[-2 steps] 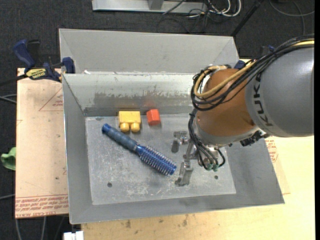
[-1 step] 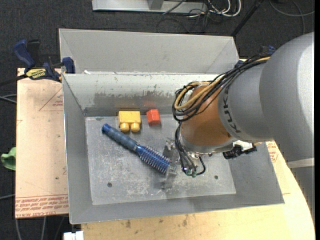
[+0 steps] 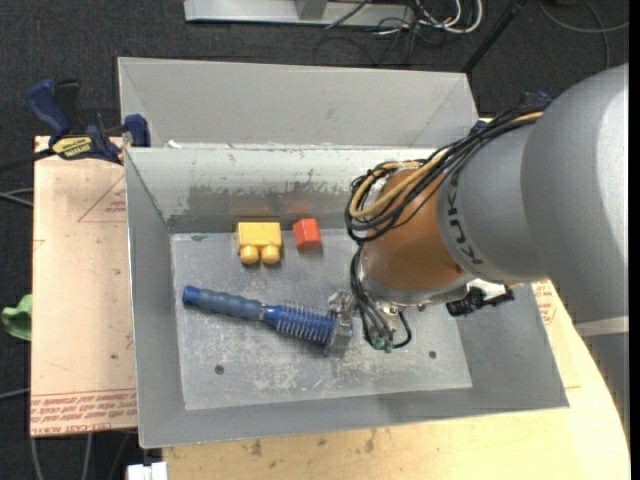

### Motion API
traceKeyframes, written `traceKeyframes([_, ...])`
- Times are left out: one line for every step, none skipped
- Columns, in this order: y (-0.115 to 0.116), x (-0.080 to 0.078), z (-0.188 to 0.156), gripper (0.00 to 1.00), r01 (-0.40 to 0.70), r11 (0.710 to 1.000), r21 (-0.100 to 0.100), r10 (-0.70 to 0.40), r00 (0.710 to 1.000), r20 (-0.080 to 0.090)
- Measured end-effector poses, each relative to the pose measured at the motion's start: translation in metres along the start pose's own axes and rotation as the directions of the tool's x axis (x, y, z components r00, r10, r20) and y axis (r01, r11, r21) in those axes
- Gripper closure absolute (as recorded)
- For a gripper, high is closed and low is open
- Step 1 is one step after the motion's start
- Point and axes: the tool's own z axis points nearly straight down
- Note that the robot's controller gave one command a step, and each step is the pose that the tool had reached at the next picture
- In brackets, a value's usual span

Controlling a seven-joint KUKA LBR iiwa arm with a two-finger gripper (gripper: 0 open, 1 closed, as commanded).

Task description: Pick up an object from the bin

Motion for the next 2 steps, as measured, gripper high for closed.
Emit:
traceKeyframes([0.002, -0.025, -0.013, 1.0, -0.015, 1.0, -0.001, 0.015, 1.0, 0.003])
traceKeyframes([-0.011, -0.036, -0.157, 1.0, -0.051, 0.999, -0.002, 0.051, 0.999, 0.009])
